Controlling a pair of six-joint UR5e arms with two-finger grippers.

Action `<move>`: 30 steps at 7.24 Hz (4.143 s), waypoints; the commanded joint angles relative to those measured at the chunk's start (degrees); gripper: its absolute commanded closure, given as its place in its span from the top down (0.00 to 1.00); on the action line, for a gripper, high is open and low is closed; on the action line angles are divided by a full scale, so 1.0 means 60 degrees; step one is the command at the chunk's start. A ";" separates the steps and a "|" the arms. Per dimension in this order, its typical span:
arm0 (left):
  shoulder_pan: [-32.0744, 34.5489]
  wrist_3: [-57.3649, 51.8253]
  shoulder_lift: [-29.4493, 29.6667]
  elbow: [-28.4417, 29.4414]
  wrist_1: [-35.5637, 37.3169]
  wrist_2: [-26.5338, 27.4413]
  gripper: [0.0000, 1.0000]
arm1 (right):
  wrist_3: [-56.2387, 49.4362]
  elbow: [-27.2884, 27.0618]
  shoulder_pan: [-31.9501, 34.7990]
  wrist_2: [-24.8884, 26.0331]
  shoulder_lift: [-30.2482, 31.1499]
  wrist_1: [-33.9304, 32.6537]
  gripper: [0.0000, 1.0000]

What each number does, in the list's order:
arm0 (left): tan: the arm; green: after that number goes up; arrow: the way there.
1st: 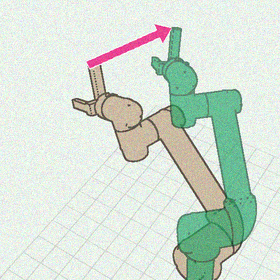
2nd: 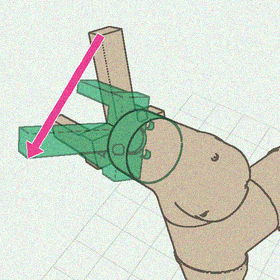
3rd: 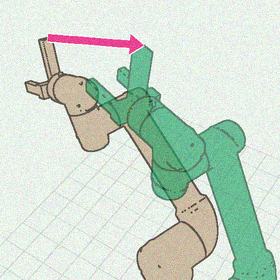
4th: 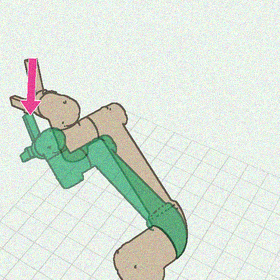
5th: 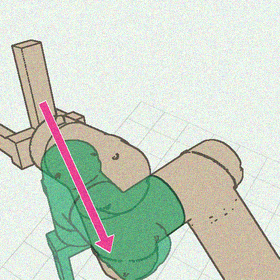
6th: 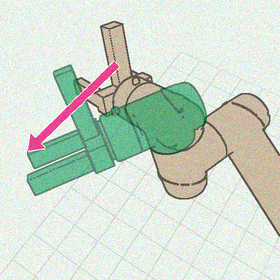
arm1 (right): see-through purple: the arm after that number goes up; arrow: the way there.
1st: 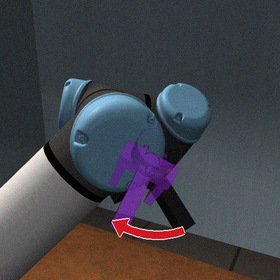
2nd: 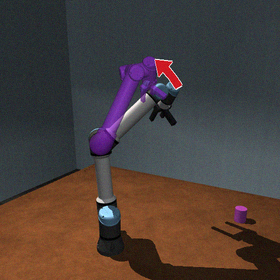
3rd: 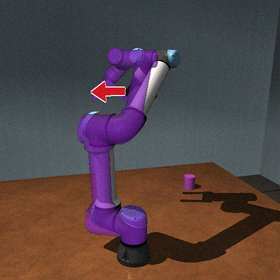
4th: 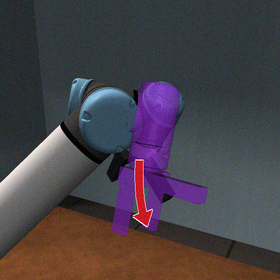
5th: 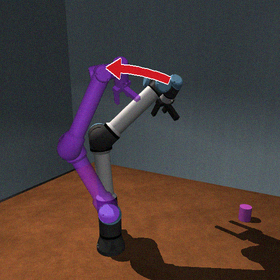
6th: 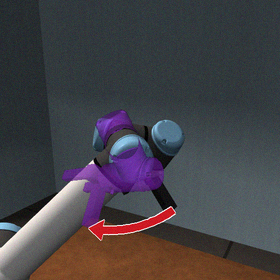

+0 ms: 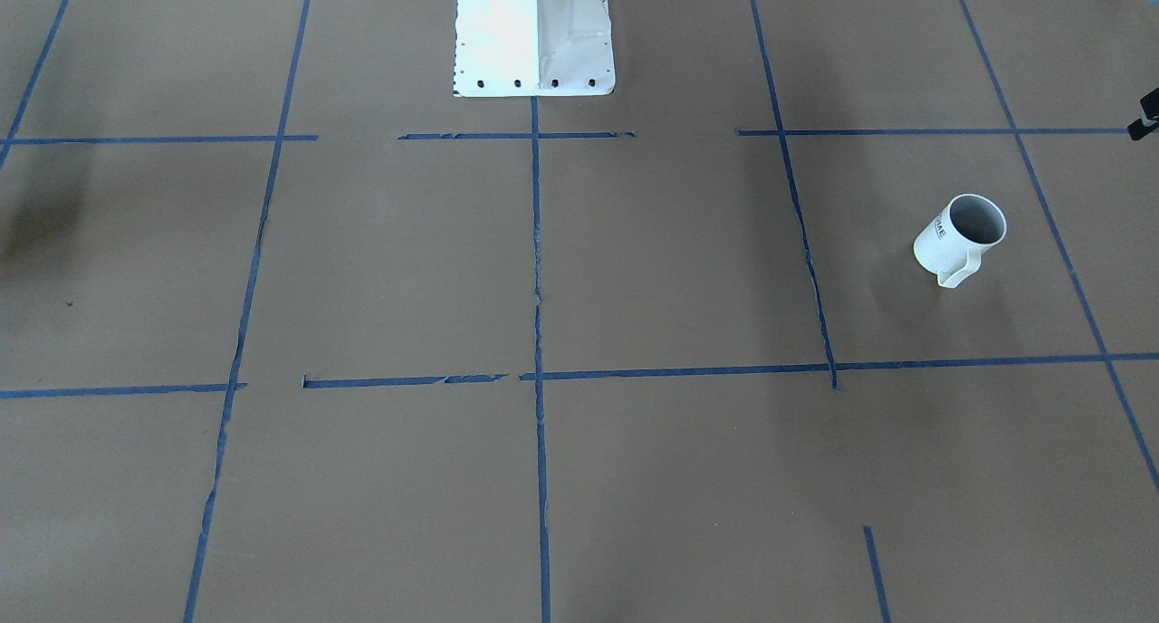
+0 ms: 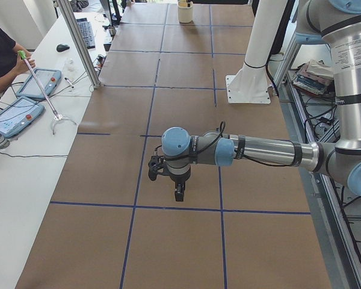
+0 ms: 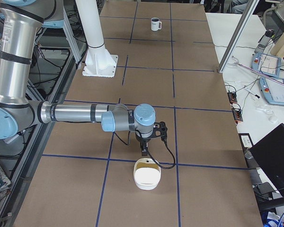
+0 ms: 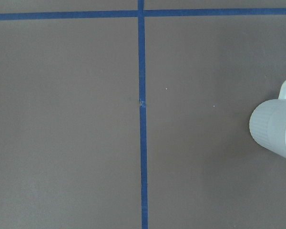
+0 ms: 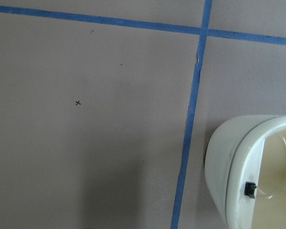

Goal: Left arm hands cup to right arm to dump lemon

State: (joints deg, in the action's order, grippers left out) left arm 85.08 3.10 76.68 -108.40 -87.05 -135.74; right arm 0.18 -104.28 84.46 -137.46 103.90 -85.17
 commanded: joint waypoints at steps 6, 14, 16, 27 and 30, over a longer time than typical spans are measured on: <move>-0.0687 0.0896 0.0327 0.0297 -0.1044 -0.1152 1.00 | -0.0002 -0.0023 -0.0087 -0.0454 -0.0031 0.0029 1.00; -0.3778 0.4655 0.1661 0.2580 -0.4813 0.0135 0.78 | 0.0028 0.0021 -0.0687 -0.0791 -0.0164 0.0000 1.00; -0.3839 0.4698 0.1707 0.2541 -0.4813 0.0284 0.03 | 0.0043 0.0021 -0.0717 -0.0951 -0.0164 0.0000 1.00; -0.6414 1.1377 0.8059 0.0899 0.0118 0.0882 0.00 | 0.3902 -0.1015 -0.3844 0.1521 -0.4965 0.0465 1.00; -0.6827 1.2531 1.0032 0.2429 0.0138 0.1060 0.00 | 0.6836 -0.1033 -0.7139 0.6010 -0.5056 0.3497 1.00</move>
State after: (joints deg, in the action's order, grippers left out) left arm 44.79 75.26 130.82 -98.89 -86.48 -129.57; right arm 35.63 -110.31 49.39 -111.05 73.96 -69.32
